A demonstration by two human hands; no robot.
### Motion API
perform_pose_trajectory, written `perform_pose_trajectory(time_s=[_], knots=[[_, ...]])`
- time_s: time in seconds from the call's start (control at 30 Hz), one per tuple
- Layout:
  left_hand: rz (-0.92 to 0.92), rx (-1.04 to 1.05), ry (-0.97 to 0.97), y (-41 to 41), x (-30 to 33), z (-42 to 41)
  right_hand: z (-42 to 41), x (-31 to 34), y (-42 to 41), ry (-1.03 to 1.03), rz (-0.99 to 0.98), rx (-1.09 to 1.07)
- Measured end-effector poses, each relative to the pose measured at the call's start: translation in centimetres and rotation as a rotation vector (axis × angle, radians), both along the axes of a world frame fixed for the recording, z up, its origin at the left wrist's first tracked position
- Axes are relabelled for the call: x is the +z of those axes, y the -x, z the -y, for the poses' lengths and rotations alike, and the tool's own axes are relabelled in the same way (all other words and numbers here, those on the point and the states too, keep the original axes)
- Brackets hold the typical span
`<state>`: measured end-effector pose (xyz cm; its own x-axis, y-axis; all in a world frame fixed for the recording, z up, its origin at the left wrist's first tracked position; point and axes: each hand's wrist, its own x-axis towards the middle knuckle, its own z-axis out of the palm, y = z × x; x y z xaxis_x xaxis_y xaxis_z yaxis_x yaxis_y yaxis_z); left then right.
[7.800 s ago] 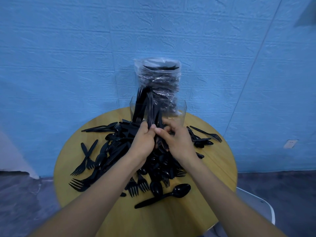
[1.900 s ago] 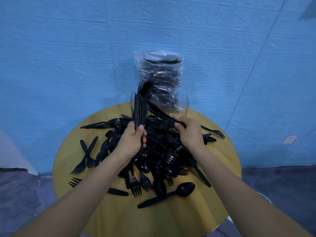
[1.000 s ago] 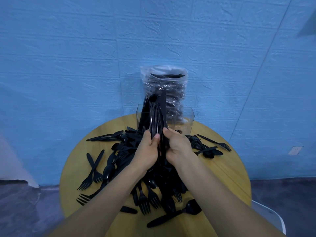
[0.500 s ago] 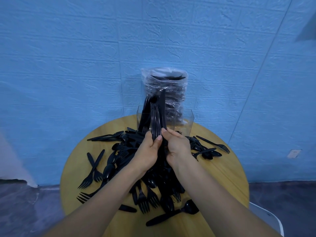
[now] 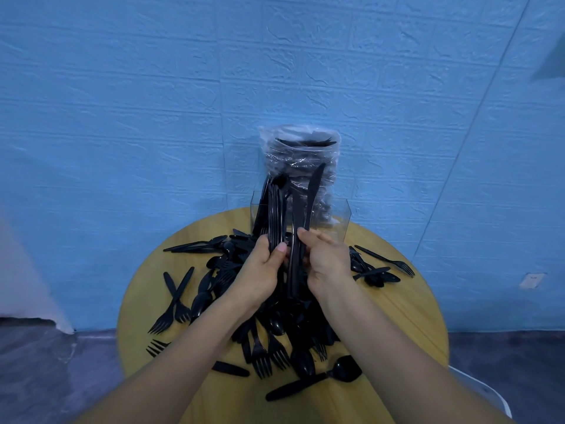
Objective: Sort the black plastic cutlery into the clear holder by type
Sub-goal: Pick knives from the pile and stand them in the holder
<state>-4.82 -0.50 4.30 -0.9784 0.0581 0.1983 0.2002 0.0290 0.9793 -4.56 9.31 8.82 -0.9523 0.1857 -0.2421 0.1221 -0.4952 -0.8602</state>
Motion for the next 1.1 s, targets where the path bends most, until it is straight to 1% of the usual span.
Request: perform_pose_trajectory(time_s=[0.2, 0.33, 0.47, 0.63, 0.7, 0.83, 0.9, 0.97, 1.03, 1.1], knots=[[-0.008, -0.054, -0.054, -0.2, 0.3, -0.2, -0.2, 0.0, -0.1, -0.052, -0.056, 0.025], [-0.006, -0.082, -0.050, -0.2, 0.2, -0.1, -0.3, -0.1, -0.2, -0.128, -0.075, 0.100], [0.004, -0.110, -0.091, -0.5, 0.5, -0.3, -0.5, -0.1, -0.2, -0.113, -0.056, 0.136], [0.013, -0.144, -0.116, -0.7, 0.7, -0.5, -0.5, -0.5, 0.2, -0.134, -0.048, 0.104], [0.013, -0.160, -0.106, -0.7, 0.7, -0.5, -0.5, -0.7, 0.3, -0.173, -0.064, 0.090], [0.034, -0.117, -0.062, -0.8, 0.6, -0.6, -0.9, -0.7, 0.3, -0.239, -0.135, 0.043], [0.031, -0.070, -0.017, -0.8, 0.6, -0.7, -1.4, -0.7, 0.3, -0.305, -0.200, -0.018], [0.033, 0.003, 0.018, -0.6, 0.6, -0.7, -2.0, -0.8, 0.2, -0.420, -0.277, -0.082], [0.032, 0.077, 0.027, -0.1, 0.5, -0.5, -2.8, -1.2, 0.0, -0.591, -0.353, -0.109], [0.034, 0.120, 0.032, 0.3, 0.3, -0.4, -3.3, -1.7, -0.5, -0.827, -0.448, -0.080]])
